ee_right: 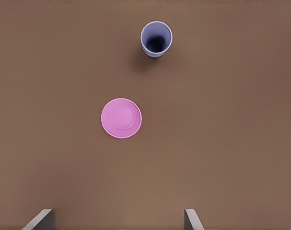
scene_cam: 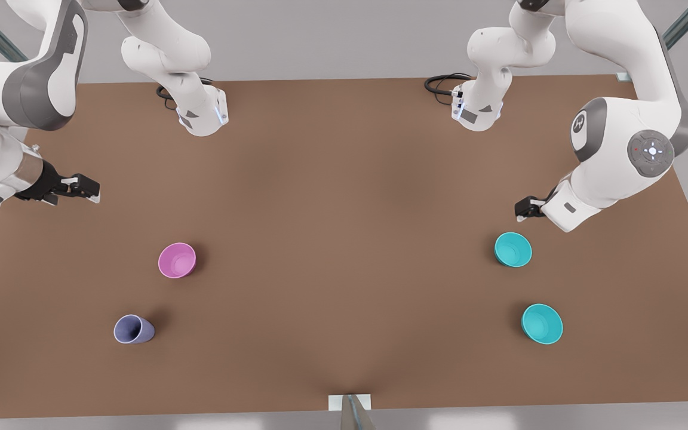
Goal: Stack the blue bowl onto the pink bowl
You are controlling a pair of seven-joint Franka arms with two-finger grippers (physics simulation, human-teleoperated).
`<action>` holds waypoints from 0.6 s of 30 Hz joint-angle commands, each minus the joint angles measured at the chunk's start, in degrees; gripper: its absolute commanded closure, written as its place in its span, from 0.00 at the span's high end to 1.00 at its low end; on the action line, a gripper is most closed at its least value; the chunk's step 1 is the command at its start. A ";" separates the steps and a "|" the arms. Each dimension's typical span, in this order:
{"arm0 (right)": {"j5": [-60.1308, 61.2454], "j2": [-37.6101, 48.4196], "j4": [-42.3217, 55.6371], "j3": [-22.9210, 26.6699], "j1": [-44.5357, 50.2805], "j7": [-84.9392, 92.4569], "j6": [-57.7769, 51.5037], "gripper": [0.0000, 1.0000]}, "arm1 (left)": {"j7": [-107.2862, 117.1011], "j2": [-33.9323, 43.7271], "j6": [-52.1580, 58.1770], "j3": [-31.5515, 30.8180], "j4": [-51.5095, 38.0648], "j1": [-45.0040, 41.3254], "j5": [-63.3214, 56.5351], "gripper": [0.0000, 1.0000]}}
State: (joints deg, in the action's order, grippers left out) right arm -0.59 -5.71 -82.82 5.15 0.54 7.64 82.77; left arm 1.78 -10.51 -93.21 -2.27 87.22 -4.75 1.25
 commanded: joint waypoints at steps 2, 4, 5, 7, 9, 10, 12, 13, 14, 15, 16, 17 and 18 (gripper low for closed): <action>-0.03 -0.18 0.11 0.03 -0.10 3.09 -0.24 1.00 | 0.59 0.05 -0.39 -0.01 -0.03 0.00 -0.02 1.00; 0.06 -2.55 1.70 -0.05 -0.02 3.44 -0.33 1.00 | 0.59 0.05 -0.48 -0.01 -0.03 0.00 -0.02 1.00; 0.24 -5.44 2.31 -0.06 -0.02 3.53 0.19 1.00 | 0.59 -0.04 -0.39 -0.01 -0.03 0.00 -0.02 1.00; 2.43 -11.69 2.40 0.03 -0.28 2.91 2.74 1.00 | 0.59 -0.04 -0.48 -0.01 -0.03 0.35 -0.02 1.00; 4.80 -16.87 1.61 0.03 -2.12 2.38 10.99 1.00 | 0.59 -0.12 -0.48 -0.01 -0.03 0.35 -0.02 1.00; 6.30 -17.76 -0.84 0.03 -2.30 0.89 15.64 1.00 | 0.59 -0.21 -0.48 -0.01 -0.03 0.35 -0.02 1.00; 8.76 -18.11 -7.44 0.03 -2.65 0.80 24.62 1.00 | 0.59 -0.39 -0.48 -0.01 -0.03 0.44 -0.02 1.00; 9.38 -19.42 -7.97 0.03 -3.18 0.80 26.73 1.00 | 0.59 -0.48 -0.48 -0.01 -0.03 0.44 -0.02 1.00; 10.26 -20.92 -8.41 -0.05 -4.06 0.89 27.88 1.00 | 0.59 -0.48 -0.48 -0.01 -0.03 0.53 -0.02 1.00; 10.35 -21.71 -8.41 -0.06 -4.32 0.89 27.97 1.00 | 0.50 -0.48 -0.48 -0.01 -0.03 0.53 -0.02 1.00; 12.01 -22.68 -8.76 -0.06 -4.67 0.89 28.05 1.00 | 0.50 -0.48 -0.48 -0.01 -0.03 0.53 -0.02 1.00; 12.45 -23.38 -8.94 -0.06 -4.68 0.89 28.41 1.00 | 0.50 -0.48 -0.48 -0.01 -0.03 0.53 -0.02 1.00; 14.29 -24.26 -9.81 -0.06 -4.59 0.89 29.63 1.00 | 0.50 -0.48 -0.48 -0.01 0.06 0.53 -0.11 1.00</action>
State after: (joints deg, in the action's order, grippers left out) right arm 10.62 -29.38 -92.37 5.09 -4.04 8.65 105.04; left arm 2.12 -11.04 -93.67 -2.27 87.28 -4.21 1.25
